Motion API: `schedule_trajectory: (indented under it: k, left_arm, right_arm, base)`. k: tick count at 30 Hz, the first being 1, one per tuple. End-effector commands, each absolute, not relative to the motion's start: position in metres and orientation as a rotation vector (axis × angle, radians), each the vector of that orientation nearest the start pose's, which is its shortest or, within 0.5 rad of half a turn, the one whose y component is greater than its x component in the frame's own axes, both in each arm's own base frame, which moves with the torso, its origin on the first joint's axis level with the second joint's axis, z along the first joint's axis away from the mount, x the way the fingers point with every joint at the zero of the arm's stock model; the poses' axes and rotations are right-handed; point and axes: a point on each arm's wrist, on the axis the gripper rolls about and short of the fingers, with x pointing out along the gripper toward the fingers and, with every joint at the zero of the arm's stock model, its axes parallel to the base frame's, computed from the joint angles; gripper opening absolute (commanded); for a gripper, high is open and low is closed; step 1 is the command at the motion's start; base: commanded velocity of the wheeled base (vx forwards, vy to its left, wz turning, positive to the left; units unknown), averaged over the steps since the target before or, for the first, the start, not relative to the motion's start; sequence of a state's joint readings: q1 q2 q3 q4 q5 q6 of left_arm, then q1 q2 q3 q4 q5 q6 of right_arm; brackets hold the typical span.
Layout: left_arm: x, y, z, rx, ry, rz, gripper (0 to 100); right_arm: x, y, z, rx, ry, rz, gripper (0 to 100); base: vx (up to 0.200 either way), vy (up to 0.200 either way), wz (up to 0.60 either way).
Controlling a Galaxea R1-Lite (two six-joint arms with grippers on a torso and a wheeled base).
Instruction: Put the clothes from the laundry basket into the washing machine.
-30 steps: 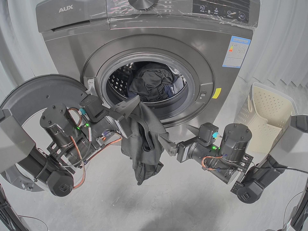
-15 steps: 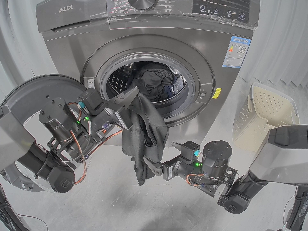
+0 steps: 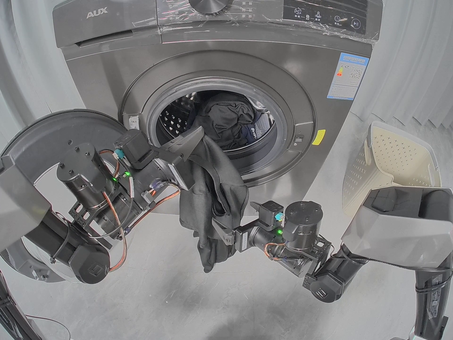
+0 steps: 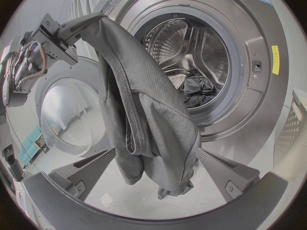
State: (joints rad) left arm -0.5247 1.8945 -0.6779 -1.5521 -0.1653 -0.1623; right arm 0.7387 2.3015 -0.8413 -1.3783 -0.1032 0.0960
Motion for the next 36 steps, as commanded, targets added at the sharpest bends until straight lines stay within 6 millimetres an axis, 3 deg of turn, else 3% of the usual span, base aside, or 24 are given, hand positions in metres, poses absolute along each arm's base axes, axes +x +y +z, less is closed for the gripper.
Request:
schedule_trajectory:
  k: [1,14,15,25,31,36]
  left_arm:
    - [0.278,-0.165,0.181,-0.216,-0.283,-0.710,0]
    - [0.275,-0.164,0.185,-0.230,-0.287,-0.714,0]
    - [0.275,-0.164,0.184,-0.229,-0.288,-0.713,0]
    - [0.277,-0.164,0.181,-0.227,-0.276,-0.709,0]
    - [0.280,-0.158,0.181,-0.224,-0.277,-0.689,0]
    - [0.280,-0.156,0.180,-0.223,-0.275,-0.684,0]
  right_arm:
    - [0.302,0.268,0.041,0.056,0.111,0.624,100]
    - [0.320,0.274,0.039,0.069,0.071,0.609,100]
    - [0.321,0.275,0.042,0.077,0.057,0.609,0]
    - [0.316,0.272,0.064,0.103,0.015,0.612,0]
    - [0.296,0.248,0.092,0.098,0.008,0.600,0]
    - [0.292,0.230,0.108,0.103,-0.010,0.570,0]
  base:
    - [0.000,0.000,0.00]
    - [0.000,0.000,0.00]
    - [0.000,0.000,0.00]
    - [0.000,0.000,0.00]
    - [0.000,0.000,0.00]
    - [0.000,0.000,0.00]
